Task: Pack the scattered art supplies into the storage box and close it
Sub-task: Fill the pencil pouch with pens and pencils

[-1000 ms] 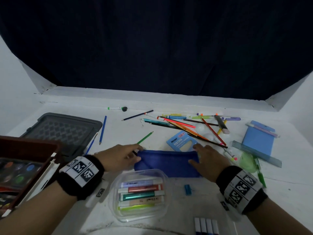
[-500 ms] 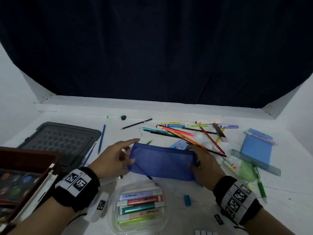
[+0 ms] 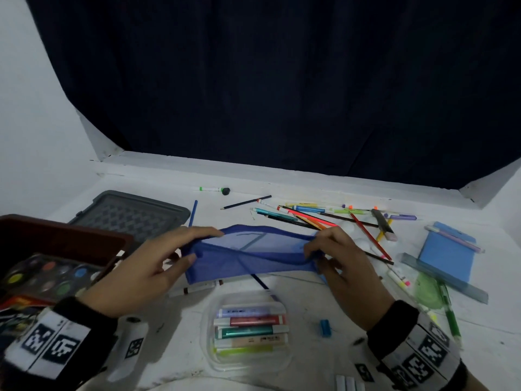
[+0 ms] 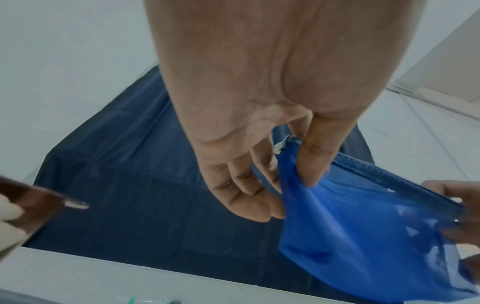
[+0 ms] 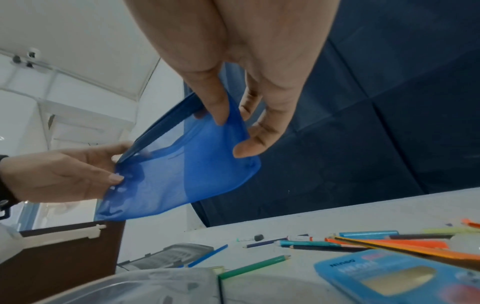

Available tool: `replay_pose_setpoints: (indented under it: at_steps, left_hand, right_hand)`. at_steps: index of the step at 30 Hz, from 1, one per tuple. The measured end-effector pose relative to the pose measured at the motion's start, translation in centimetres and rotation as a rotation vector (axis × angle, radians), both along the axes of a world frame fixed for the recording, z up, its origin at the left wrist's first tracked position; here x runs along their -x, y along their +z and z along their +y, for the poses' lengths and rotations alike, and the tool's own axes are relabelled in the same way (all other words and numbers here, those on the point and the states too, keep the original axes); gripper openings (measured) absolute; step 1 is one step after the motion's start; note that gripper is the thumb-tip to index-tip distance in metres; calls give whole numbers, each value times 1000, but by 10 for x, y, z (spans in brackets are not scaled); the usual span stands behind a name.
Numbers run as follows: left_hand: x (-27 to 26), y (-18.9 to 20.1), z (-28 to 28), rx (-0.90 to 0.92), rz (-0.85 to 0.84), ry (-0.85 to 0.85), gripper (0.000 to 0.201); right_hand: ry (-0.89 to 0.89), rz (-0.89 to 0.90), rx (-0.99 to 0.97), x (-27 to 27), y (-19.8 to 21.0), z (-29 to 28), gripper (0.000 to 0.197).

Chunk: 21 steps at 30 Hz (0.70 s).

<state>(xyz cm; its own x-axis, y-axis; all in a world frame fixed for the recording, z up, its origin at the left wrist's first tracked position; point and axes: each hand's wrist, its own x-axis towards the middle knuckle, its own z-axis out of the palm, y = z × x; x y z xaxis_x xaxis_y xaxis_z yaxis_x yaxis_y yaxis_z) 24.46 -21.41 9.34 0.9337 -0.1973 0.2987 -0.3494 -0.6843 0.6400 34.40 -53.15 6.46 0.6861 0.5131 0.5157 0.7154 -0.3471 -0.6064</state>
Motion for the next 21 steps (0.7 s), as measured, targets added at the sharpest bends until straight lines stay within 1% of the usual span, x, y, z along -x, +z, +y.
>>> replay_pose_setpoints:
  at_steps: [1,4,5,6,7,9,10,11,12,14,15,16,17,18,20,21]
  left_hand:
    - [6,-2,0,-6,-4,-7,41]
    - [27,-9,-4,26,15,11,31]
    - [34,-11,-7,39,13,31,29]
    - [41,-13,-11,58,0,56,28]
    - [47,-15,-15,88,-23,83,29]
    - [54,-21,-22,143,-77,147,32]
    - [56,-24,-25,140,-100,187,33]
    - [57,-28,-27,123,-114,220,31]
    - [58,-32,-29,112,-116,246,27]
    - [60,-40,-28,118,-85,283,18]
    - [61,-43,-27,123,-43,275,23]
    - [62,-46,-26,123,10,244,37]
    - [64,-47,-26,121,67,195,50]
    - [67,-48,-27,134,124,140,59]
    - [71,-47,-32,202,195,51,63]
    - [72,-46,-35,244,210,37,63]
  right_hand:
    - [9,1,-6,6,1,-1,31]
    - [53,71,-17,21,-7,-6,32]
    - [81,119,-19,27,-9,-7,25]
    - [99,162,-18,33,-11,-7,12]
    - [103,186,-17,39,-11,-6,4]
    - [74,160,-9,46,-17,-5,33]
    - [53,146,2,48,-19,-3,44]
    - [38,119,6,49,-20,-2,48]
    - [26,85,15,51,-22,-2,46]
    - [-16,29,38,55,-24,-2,33]
    - [-28,19,51,57,-24,-3,29]
    - [-29,31,63,60,-24,-3,29]
    - [-23,48,70,62,-23,-3,33]
    - [-16,69,72,64,-22,-2,36]
    - [-3,104,52,67,-20,-2,38]
    - [3,112,32,67,-19,-2,36]
